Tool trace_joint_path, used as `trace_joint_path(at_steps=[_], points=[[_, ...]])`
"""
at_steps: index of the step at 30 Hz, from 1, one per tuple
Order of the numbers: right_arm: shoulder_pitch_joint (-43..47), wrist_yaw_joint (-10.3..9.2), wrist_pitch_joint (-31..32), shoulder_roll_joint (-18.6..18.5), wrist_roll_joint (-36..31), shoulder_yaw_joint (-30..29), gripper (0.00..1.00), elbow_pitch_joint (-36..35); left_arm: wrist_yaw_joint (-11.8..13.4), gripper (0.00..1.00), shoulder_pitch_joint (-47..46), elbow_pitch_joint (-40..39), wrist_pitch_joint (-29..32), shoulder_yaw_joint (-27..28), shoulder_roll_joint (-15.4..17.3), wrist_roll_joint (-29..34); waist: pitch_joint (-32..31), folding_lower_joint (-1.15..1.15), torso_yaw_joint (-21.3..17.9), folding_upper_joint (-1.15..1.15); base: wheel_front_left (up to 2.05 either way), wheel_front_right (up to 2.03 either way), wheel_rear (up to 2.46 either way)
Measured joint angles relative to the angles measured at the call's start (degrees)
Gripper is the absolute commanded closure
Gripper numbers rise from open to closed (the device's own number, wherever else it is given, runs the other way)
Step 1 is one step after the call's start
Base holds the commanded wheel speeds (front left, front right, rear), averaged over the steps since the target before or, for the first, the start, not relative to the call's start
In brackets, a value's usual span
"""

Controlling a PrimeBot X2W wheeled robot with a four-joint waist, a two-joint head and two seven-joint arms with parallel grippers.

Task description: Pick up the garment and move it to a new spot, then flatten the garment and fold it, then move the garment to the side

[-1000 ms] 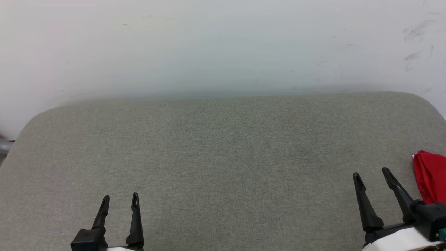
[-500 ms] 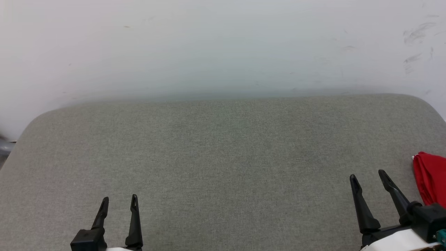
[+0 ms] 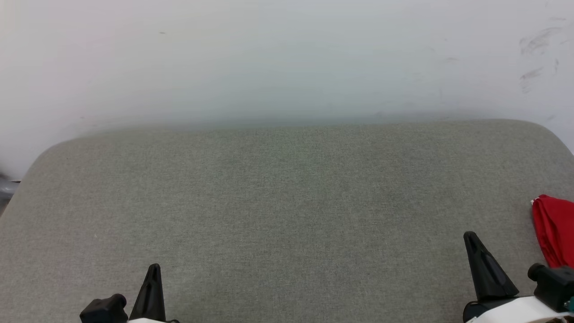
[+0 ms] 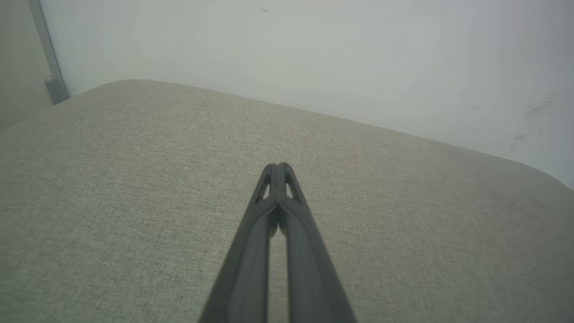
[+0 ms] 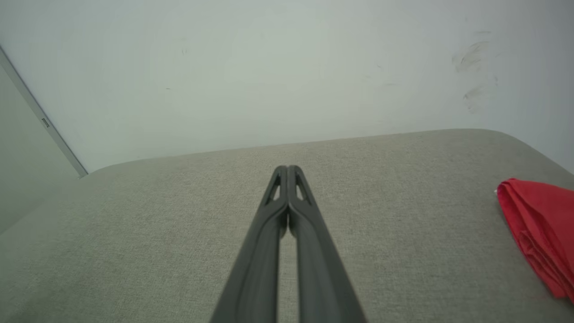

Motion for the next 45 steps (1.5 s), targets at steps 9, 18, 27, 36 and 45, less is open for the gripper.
trace_joint_path(at_steps=[9, 18, 27, 36, 45], points=[[-1.51, -0.01, 0.73, 0.00, 9.93, -0.24, 1.00, 2.48, -1.19, 1.00, -1.46, 0.75, 2.15, 0.81, -0.36, -9.25, 0.28, 0.00, 0.10, 0.00, 0.00, 0.00, 0.00], [-3.07, 0.00, 1.34, 0.05, 18.63, -0.56, 1.00, 4.59, -2.19, 1.00, -2.98, 1.46, 4.19, 1.75, -0.68, -17.46, 0.56, 0.00, 0.21, 0.00, 0.00, 0.00, 0.00], [-4.42, -0.01, 2.02, 0.20, 26.53, -0.88, 1.00, 6.53, -3.15, 1.00, -4.45, 2.22, 6.19, 2.53, -0.99, -24.95, 0.84, 0.00, 0.31, 0.00, 0.00, 0.00, 0.00], [-5.75, -0.01, 2.77, 0.37, 33.64, -1.23, 1.00, 8.26, -4.16, 1.00, -5.75, 2.82, 7.86, 3.36, -1.20, -31.73, 1.12, 0.00, 0.42, 0.00, 0.00, 0.00, 0.00], [-6.87, -0.01, 3.47, 0.66, 40.00, -1.62, 1.00, 9.91, -4.79, 1.00, -6.89, 3.46, 9.53, 4.02, -1.42, -37.93, 1.39, 0.00, 0.53, 0.00, 0.00, 0.00, 0.00]])
